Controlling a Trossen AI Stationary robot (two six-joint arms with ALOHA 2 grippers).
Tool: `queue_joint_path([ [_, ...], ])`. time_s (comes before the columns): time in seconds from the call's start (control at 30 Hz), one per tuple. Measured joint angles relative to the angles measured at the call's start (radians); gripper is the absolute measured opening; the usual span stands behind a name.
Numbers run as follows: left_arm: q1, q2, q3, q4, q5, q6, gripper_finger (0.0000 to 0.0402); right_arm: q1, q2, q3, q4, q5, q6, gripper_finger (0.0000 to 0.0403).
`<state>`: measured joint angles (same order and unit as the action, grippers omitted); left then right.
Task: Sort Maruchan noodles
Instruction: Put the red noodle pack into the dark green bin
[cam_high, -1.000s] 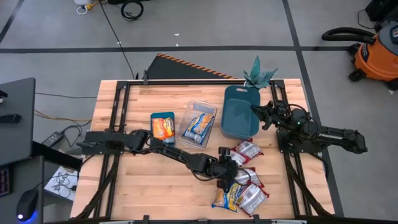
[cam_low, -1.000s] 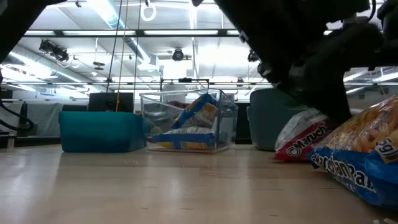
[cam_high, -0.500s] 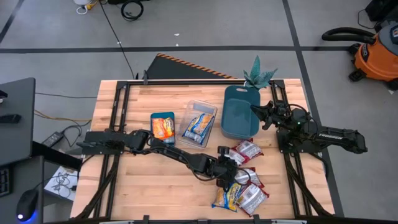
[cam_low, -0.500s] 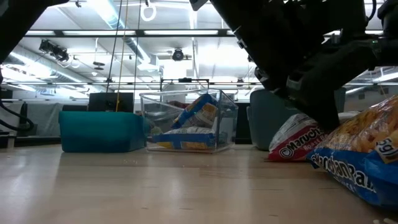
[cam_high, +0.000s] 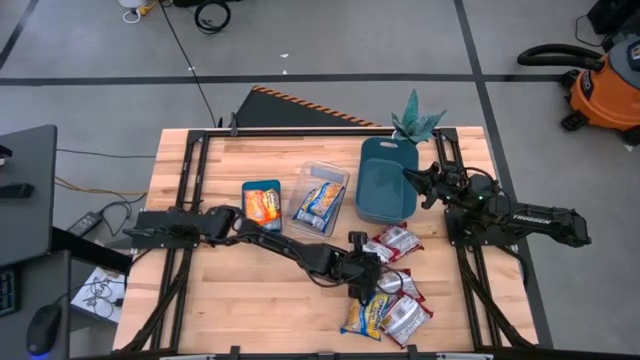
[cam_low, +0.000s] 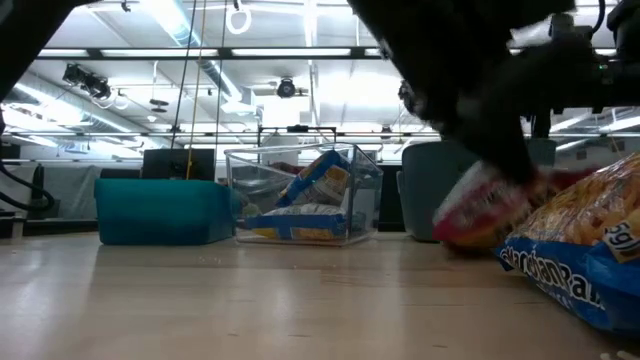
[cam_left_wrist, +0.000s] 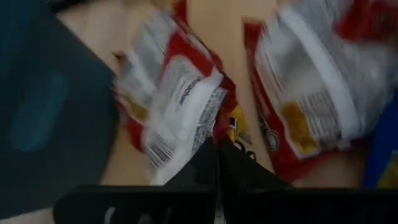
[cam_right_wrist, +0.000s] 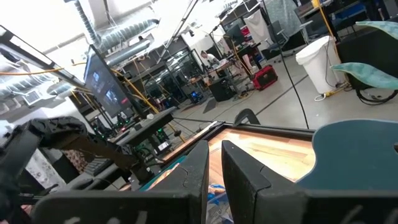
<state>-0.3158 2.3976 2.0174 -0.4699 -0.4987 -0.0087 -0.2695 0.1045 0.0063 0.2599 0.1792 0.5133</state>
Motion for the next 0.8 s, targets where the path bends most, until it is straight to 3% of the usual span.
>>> queue_joint_path([
  [0.43, 0.088, -0.228, 0.002, 0.009, -0.01, 0.06, 0.0005, 0.0, 0.0, 0.0, -0.001, 0.001, 0.0, 0.005],
  [0.8, 0.235, -0.255, 0.001, 0.2, 0.038, 0.175, 0.0006, 0.0, 0.0, 0.0, 0.0, 0.003, 0.0, 0.005],
])
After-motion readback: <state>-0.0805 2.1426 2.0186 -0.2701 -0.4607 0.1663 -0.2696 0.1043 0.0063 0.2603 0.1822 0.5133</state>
